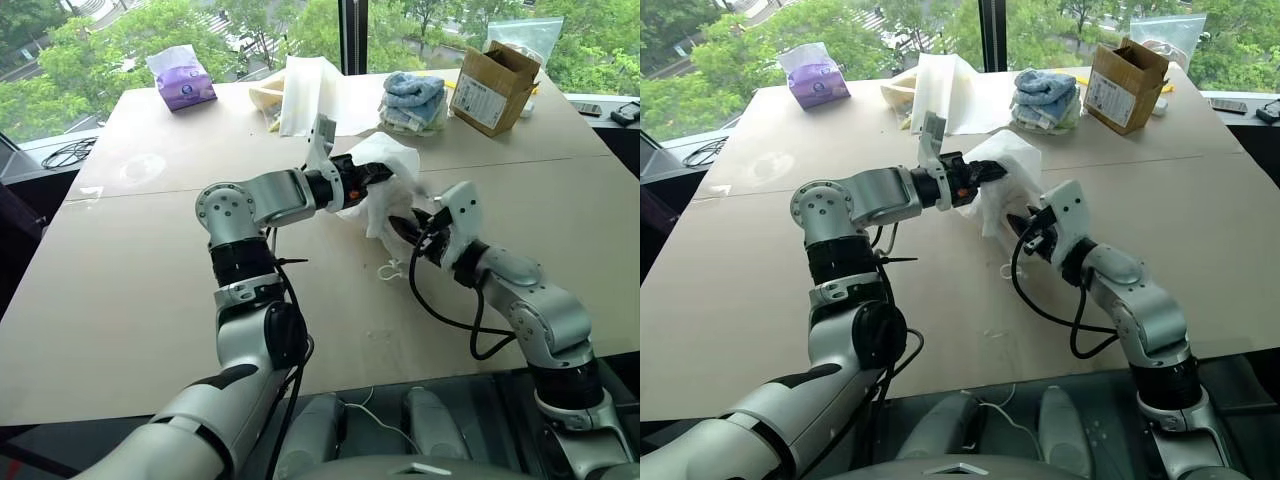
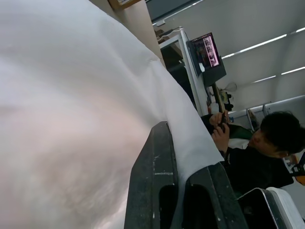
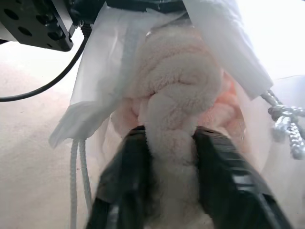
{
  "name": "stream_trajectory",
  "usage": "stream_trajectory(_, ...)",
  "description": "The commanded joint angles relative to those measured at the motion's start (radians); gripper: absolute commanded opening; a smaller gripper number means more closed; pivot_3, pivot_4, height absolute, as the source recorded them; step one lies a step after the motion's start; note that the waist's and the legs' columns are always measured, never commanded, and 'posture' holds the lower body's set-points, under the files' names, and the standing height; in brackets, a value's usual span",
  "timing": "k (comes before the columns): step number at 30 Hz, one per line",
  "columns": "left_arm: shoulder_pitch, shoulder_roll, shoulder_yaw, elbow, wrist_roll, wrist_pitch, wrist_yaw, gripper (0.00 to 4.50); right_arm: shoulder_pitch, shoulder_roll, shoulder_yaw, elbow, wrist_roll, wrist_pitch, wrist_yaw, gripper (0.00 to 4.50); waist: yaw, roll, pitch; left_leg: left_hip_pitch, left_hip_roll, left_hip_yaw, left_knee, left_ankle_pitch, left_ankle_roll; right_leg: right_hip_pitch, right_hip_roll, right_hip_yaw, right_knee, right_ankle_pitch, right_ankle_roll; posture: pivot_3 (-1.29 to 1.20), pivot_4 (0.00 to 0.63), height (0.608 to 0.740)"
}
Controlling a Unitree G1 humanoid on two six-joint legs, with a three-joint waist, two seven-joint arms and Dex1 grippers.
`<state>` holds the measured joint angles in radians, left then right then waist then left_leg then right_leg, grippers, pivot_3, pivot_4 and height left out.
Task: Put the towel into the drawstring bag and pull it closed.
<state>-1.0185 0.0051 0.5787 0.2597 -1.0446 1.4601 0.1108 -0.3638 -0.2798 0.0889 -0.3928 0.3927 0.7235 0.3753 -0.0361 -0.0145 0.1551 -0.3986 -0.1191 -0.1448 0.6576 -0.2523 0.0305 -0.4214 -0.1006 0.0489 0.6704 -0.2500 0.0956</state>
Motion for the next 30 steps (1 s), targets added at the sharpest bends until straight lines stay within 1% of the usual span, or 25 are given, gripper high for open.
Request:
stream_trajectory(1,-0.014,-0.015,-0.014,-0.024,-0.041,0.020,-0.019,0.00,-0.063,0.065,-0.033,0.010,0.033,0.010,-0.041,0.06,-0.002,0.000,0.000,0.000,0.000,0.000,0.000,0.000,0.000,0.000,0.000,0.000,0.000,0.000,0.000,0.00,0.150,0.740)
stream_trajectory(6,-0.025,-0.019,-0.019,-0.026,-0.045,0.037,-0.009,0.00,-0.159,0.118,-0.030,0.164,-0.003,0.017,-0.077,0.06,0.000,0.000,0.000,0.000,0.000,0.000,0.001,0.000,0.000,0.000,0.000,0.000,0.001,0.000,0.000,0.00,0.150,0.740)
stream_trajectory(8,-0.037,-0.024,-0.008,-0.019,-0.055,0.035,-0.002,0.00,-0.216,0.179,-0.073,0.248,0.013,0.016,-0.131,0.06,-0.002,0.000,0.000,0.000,0.000,0.000,0.001,0.000,0.000,0.000,0.000,0.000,0.002,0.000,0.000,0.00,0.150,0.740)
stream_trajectory(10,-0.044,-0.027,0.001,-0.012,-0.059,0.031,0.000,0.00,-0.248,0.212,-0.099,0.298,0.017,0.011,-0.157,0.06,-0.003,0.000,0.000,0.000,0.000,0.000,0.001,0.000,0.000,-0.001,0.000,0.000,0.002,0.000,0.000,0.00,0.150,0.740)
stream_trajectory(13,-0.042,-0.037,0.002,-0.021,-0.061,0.030,0.008,0.00,-0.308,0.274,-0.144,0.404,-0.005,-0.060,-0.220,0.06,-0.004,0.000,0.000,0.000,0.000,0.000,0.001,0.000,0.000,-0.001,0.000,0.000,0.002,0.000,0.000,0.00,0.150,0.740)
stream_trajectory(15,-0.037,-0.039,0.003,-0.024,-0.058,0.025,0.014,0.00,-0.322,0.313,-0.171,0.404,0.008,-0.116,-0.234,0.06,-0.004,0.000,0.000,0.000,0.000,0.000,0.001,0.000,0.000,-0.001,0.000,0.000,0.002,0.000,0.000,0.00,0.150,0.740)
stream_trajectory(17,-0.038,-0.038,0.009,-0.021,-0.056,0.016,0.020,0.00,-0.298,0.324,-0.176,0.343,0.035,-0.144,-0.203,0.06,-0.005,0.000,0.000,0.000,0.000,0.000,0.000,0.000,0.000,-0.001,0.000,0.000,0.002,0.000,0.000,0.00,0.150,0.740)
stream_trajectory(18,-0.040,-0.035,0.007,-0.018,-0.051,0.008,0.023,0.00,-0.275,0.319,-0.173,0.299,0.052,-0.138,-0.181,0.78,-0.005,0.000,0.000,0.000,0.000,0.000,0.000,0.000,0.000,-0.001,0.000,0.000,0.002,0.000,0.000,0.00,0.150,0.740)
stream_trajectory(19,-0.042,-0.030,0.003,-0.016,-0.045,0.001,0.024,0.00,-0.255,0.311,-0.169,0.265,0.061,-0.132,-0.166,0.99,-0.005,0.000,0.000,0.000,0.000,0.000,0.000,0.000,0.000,-0.001,0.000,0.000,0.002,0.000,0.000,0.00,0.150,0.740)
stream_trajectory(20,-0.043,-0.026,-0.003,-0.015,-0.038,-0.005,0.023,0.00,-0.237,0.300,-0.163,0.238,0.064,-0.126,-0.157,1.50,-0.005,0.000,0.000,0.000,0.000,0.000,0.000,0.000,0.000,-0.001,0.000,0.000,0.002,0.000,0.000,0.00,0.150,0.740)
stream_trajectory(21,-0.045,-0.019,-0.012,-0.012,-0.028,-0.012,0.020,0.00,-0.215,0.277,-0.154,0.204,0.060,-0.116,-0.144,1.91,-0.004,0.000,0.000,-0.001,0.000,0.000,0.000,0.000,0.000,-0.001,0.000,0.000,0.002,0.000,0.000,0.00,0.150,0.740)
stream_trajectory(24,-0.051,0.012,-0.042,0.008,-0.002,-0.038,-0.013,0.00,-0.115,0.110,-0.094,0.034,0.092,0.001,-0.029,3.31,-0.001,0.000,0.000,-0.001,-0.001,0.000,0.000,0.000,0.000,-0.001,0.000,0.000,0.002,0.000,0.000,0.00,0.150,0.740)
stream_trajectory(25,-0.054,0.016,-0.042,0.019,0.002,-0.052,-0.016,0.00,-0.091,0.066,-0.087,-0.010,0.113,0.032,0.000,3.70,0.000,0.000,0.000,-0.001,-0.001,0.000,0.000,0.000,0.000,-0.001,0.000,0.000,0.001,0.000,0.000,0.00,0.150,0.740)
stream_trajectory(27,-0.060,0.020,-0.039,0.039,0.016,-0.089,-0.012,0.00,-0.049,-0.006,-0.093,-0.092,0.169,0.071,0.047,3.70,-0.004,0.000,0.000,-0.001,-0.001,0.000,0.000,0.000,0.000,-0.001,0.000,-0.001,0.001,0.000,0.000,0.00,0.150,0.740)
stream_trajectory(30,-0.048,0.033,-0.082,0.028,0.042,-0.108,-0.047,0.00,-0.005,-0.130,-0.104,-0.191,0.205,0.114,0.109,3.70,-0.004,0.000,0.000,0.000,0.000,0.001,-0.001,0.000,0.000,-0.001,0.000,0.000,0.001,0.000,0.000,0.00,0.150,0.740)
